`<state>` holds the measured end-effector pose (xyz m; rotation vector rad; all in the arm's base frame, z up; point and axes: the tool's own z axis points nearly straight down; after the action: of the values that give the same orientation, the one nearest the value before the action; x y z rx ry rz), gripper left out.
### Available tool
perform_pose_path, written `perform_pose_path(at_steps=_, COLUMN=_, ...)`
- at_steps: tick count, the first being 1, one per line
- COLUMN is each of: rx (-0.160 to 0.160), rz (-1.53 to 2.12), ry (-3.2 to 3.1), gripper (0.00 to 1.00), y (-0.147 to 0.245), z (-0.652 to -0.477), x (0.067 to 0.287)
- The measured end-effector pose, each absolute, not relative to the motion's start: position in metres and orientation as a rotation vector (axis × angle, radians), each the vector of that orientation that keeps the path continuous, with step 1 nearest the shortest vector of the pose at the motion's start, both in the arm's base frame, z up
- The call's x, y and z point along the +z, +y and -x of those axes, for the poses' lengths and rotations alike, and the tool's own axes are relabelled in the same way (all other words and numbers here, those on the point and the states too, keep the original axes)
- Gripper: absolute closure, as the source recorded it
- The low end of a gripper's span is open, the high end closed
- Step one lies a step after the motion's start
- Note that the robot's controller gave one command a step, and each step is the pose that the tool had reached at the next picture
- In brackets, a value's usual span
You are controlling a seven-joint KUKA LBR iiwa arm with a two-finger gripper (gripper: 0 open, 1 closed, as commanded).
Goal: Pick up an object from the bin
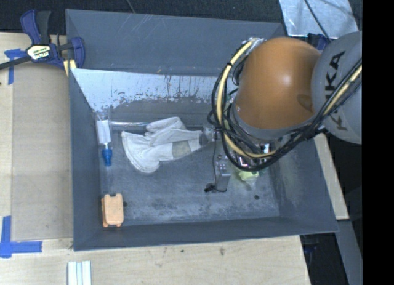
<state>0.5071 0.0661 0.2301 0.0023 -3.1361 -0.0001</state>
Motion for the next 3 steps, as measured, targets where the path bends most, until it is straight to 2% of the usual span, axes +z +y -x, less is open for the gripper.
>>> perform_pose_path(at_steps=1, rx=-0.001, rz=0.001, ry=-3.145, gripper=0.00, y=0.066, z=-0.509, x=0.234)
perform_pose_path(at_steps=2, rx=-0.002, rz=0.013, ry=-3.151, gripper=0.00, y=0.085, z=-0.521, x=0.174)
perform_pose_path(at_steps=3, rx=-0.002, rz=0.031, ry=-3.144, gripper=0.00, y=0.118, z=-0.527, x=0.119)
